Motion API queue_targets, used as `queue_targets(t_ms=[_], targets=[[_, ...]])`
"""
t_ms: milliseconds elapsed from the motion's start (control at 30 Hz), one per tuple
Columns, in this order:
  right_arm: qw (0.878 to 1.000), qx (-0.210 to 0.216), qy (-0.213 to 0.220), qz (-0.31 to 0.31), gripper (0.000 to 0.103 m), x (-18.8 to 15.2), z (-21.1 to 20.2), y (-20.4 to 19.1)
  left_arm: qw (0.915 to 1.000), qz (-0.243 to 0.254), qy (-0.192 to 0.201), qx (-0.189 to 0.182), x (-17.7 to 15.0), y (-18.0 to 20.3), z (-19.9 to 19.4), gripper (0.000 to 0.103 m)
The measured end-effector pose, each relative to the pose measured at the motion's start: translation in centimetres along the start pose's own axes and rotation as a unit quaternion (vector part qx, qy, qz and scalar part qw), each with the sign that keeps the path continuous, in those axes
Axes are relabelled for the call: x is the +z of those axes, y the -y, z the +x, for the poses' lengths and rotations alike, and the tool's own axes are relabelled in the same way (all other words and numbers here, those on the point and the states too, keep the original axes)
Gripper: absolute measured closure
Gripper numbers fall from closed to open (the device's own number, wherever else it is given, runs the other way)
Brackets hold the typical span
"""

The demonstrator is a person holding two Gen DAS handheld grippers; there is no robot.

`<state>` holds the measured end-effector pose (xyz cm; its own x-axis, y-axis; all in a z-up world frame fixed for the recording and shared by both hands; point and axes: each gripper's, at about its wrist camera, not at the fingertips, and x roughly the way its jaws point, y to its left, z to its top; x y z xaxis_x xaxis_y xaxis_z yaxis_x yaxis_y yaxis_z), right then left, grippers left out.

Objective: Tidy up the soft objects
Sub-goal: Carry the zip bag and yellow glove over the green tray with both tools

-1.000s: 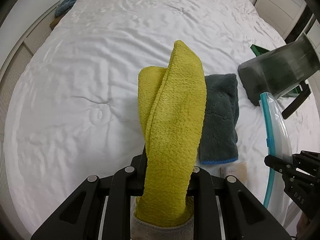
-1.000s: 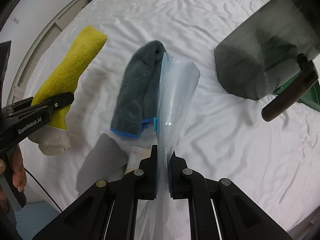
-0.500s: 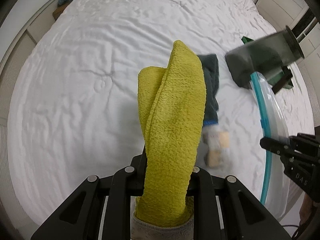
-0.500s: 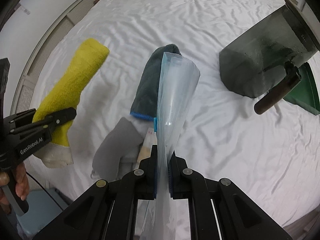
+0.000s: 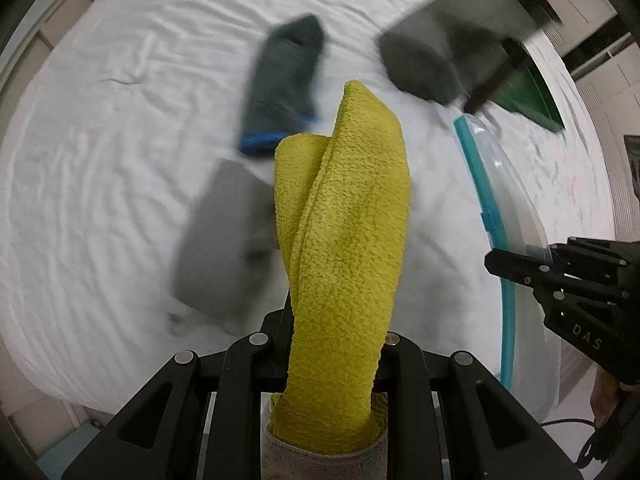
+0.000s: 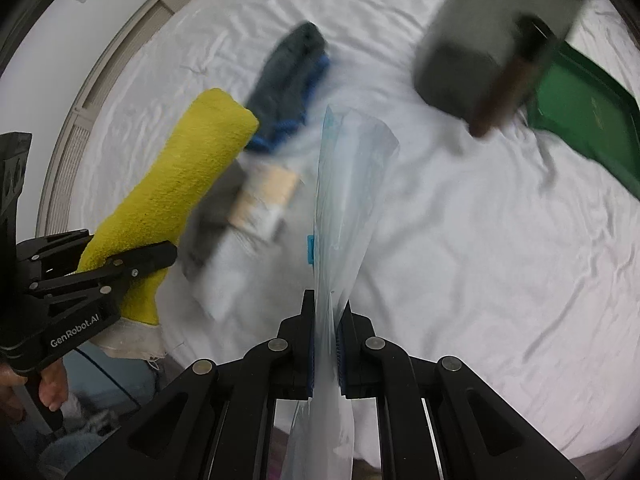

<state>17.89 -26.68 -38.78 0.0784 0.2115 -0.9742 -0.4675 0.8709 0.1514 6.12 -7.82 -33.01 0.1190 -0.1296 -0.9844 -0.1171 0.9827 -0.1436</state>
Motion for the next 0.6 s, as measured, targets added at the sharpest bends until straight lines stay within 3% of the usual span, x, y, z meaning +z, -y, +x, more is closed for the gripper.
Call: queue_targets(t_ms=[333, 600], targets=[[0.998, -0.032, -0.023, 0.039, 0.096, -3.4, -3.9, 11.5, 0.9962, 0.052, -0.042, -0.057, -1.1, 12.3, 3.0, 0.086], [0.995, -0.073, -0.005, 0.068, 0.096, -4.3, -8.2, 19.2, 0.9938, 0.069, -0.021, -0.085, 2.9, 19.4, 4.1, 0.085]])
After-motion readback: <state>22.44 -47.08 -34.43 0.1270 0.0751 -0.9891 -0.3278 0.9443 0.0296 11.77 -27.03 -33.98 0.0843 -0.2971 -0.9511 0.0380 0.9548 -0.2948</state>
